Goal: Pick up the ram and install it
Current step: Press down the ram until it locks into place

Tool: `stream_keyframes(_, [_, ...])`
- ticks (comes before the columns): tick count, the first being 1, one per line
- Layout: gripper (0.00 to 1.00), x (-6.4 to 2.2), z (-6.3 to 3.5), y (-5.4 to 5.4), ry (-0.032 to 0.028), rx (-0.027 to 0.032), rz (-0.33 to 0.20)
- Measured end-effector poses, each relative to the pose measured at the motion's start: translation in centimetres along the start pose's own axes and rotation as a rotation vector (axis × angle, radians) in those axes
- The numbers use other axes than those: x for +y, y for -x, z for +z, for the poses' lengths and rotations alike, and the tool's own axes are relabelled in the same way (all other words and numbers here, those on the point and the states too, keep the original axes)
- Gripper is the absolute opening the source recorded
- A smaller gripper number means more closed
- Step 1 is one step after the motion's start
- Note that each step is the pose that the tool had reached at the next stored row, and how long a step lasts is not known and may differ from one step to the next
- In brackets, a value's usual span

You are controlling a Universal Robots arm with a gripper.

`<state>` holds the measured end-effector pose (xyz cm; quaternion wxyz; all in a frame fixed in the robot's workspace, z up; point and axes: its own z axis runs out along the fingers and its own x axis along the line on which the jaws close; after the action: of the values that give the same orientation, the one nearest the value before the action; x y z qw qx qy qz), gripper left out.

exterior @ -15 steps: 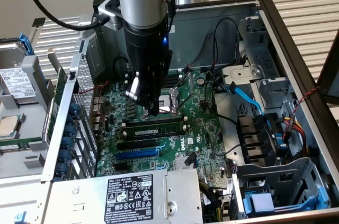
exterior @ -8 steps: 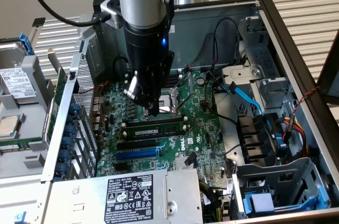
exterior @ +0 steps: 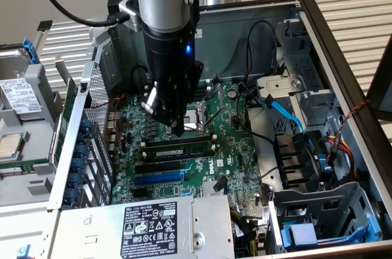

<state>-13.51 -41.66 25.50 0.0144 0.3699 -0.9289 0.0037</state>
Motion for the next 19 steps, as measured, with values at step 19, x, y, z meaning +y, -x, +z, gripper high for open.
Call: stream_keyframes(19, [0.11, 0.00, 0.01, 0.00, 0.0039, 0.0017, 0.239])
